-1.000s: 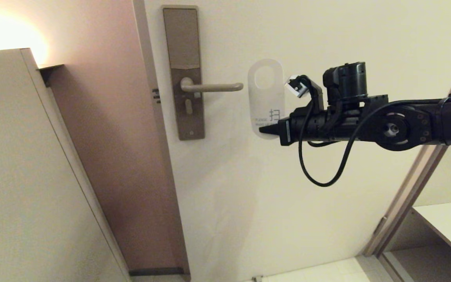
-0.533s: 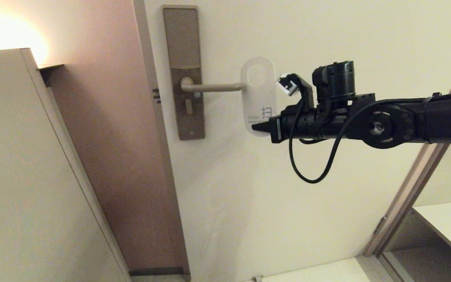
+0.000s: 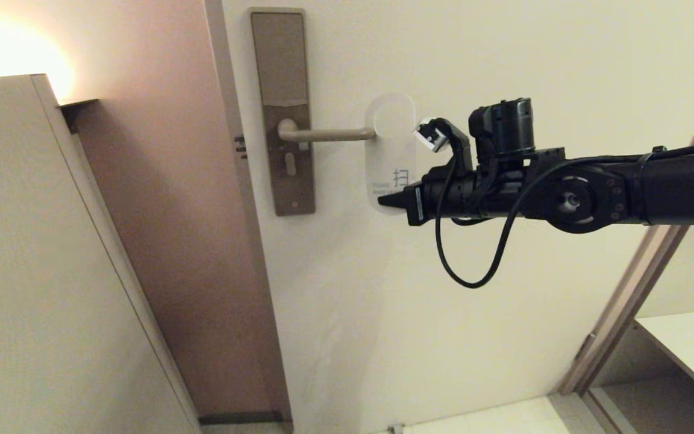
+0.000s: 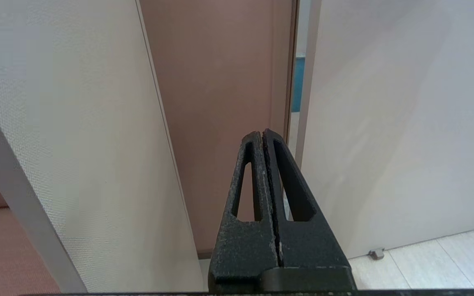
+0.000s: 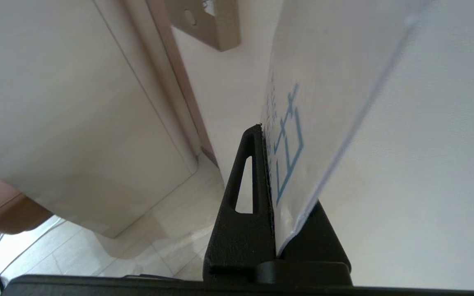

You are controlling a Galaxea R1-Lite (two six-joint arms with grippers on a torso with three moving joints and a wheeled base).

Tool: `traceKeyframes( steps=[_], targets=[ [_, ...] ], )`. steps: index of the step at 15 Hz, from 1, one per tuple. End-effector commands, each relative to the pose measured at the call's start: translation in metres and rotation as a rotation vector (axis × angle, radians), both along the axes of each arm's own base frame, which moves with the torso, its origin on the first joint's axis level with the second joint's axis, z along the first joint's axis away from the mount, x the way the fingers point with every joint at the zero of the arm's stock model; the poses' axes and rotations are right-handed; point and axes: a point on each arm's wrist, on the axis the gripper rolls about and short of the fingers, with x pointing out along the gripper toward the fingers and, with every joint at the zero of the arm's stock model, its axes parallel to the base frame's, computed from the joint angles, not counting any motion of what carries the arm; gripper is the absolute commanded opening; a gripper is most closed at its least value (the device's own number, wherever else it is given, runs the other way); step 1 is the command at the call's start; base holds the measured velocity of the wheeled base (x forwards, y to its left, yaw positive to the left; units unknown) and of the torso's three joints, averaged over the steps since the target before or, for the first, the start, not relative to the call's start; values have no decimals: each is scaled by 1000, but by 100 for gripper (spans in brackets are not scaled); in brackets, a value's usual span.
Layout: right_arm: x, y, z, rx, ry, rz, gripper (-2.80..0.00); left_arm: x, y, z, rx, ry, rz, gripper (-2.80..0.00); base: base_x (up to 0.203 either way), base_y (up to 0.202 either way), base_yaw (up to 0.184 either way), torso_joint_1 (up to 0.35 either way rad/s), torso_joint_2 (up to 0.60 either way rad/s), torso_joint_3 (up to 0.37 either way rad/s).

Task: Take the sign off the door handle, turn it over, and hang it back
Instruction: Hang the sign back with the other side facing out

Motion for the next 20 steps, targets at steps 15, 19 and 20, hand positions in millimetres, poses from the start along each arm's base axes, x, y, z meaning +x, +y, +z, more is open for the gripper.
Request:
traceKeyframes(
  steps=[15, 19, 20],
  targets=[
    [-9, 26, -6, -14, -25, 12, -280, 0, 0, 0, 1, -1, 0, -280, 0, 0, 0, 0, 0, 0],
    [-14, 36, -7, -32, -53, -27, -280, 0, 0, 0, 0, -1, 0, -280, 0, 0, 0, 0, 0, 0],
    [-14, 37, -7, -37, -60, -42, -280, 0, 0, 0, 0, -1, 0, -280, 0, 0, 0, 0, 0, 0]
  ],
)
